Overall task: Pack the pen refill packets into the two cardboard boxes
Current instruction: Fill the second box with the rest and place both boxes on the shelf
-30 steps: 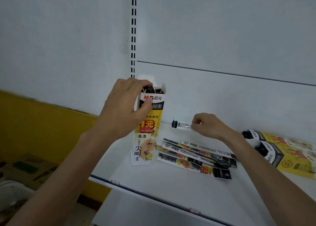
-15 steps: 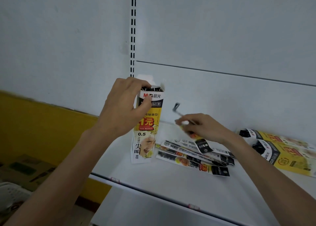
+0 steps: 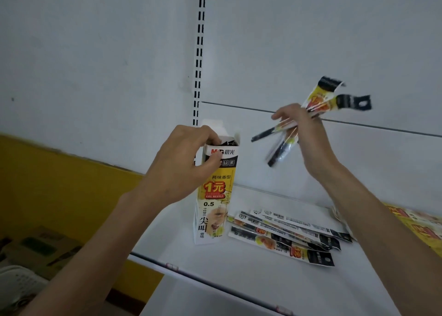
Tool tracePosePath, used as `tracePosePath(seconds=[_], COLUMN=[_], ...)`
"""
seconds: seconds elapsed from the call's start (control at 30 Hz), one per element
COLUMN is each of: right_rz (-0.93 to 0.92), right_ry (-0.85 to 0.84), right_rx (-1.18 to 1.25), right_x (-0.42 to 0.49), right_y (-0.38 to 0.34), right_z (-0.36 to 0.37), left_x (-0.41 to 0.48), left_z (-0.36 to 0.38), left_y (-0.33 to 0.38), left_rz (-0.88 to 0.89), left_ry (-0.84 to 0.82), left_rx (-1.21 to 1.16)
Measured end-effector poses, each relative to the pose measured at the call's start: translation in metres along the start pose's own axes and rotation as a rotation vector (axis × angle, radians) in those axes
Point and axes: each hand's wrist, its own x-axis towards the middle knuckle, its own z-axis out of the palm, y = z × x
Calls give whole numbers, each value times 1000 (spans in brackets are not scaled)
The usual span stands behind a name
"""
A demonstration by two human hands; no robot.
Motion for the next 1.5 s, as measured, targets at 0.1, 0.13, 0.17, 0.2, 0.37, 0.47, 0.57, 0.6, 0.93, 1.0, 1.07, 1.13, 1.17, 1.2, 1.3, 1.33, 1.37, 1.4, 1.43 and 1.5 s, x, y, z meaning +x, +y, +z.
tracePosePath(seconds=[0.1,0.13,0.17,0.2,0.37,0.47,0.57,0.6,0.93,1.0,1.07,1.13,1.17,1.2,1.3,1.33,1.37,1.4,1.43,1.5], right_rz=[-9,-36,-70,-99,-208,-215,-180,-177,-126,-123,-144,-121,-105,-93,-105,-129,-140,-133,-111,-57], right_ry=[3,0,-19,-58,-310,-331,-368,-395,-550,-513,-592,-685,-686,-665,-610,-626,-650,-671,-688,-697], right_rx=[64,108,151,195,147,41,28,15,-40,41,-144,-301,-290,-226,-128,-192,-261,-320,-364,-426], right_x=[8,9,10,10,12,14,18,19,15,17,14,12,13,14,16,15,14,14,14,15], right_y=[-23,-30,-37,-43,-56,-51,-45,-43,-26,-26,-21,-18,-18,-19,-21,-21,-21,-21,-22,-25], right_z=[1,1,2,3,7,14,18,20,49,48,52,53,52,49,47,48,50,51,51,49], left_x=[1,1,1,1,1,0,0,0,-2,-2,-2,-2,-2,-3,-3,-3,-4,-5,-6,-8], left_z=[-3,-3,-2,-1,-1,0,1,1,4,4,4,4,5,5,5,5,6,8,11,13], left_y=[3,4,5,6,9,9,9,8,4,3,3,3,3,3,2,1,1,0,0,1], left_rz=[-9,-3,-1,5,0,-1,-12,-8,2,-2,4,30,36,33,30,40,49,54,46,3], left_ry=[-30,-36,-40,-38,-33,-27,-6,-3,31,27,36,52,54,54,62,73,83,92,102,118], left_rx=[-37,-43,-41,-36,-61,-88,-89,-91,-86,-94,-102,-101,-99,-96,-78,-67,-58,-62,-82,-159])
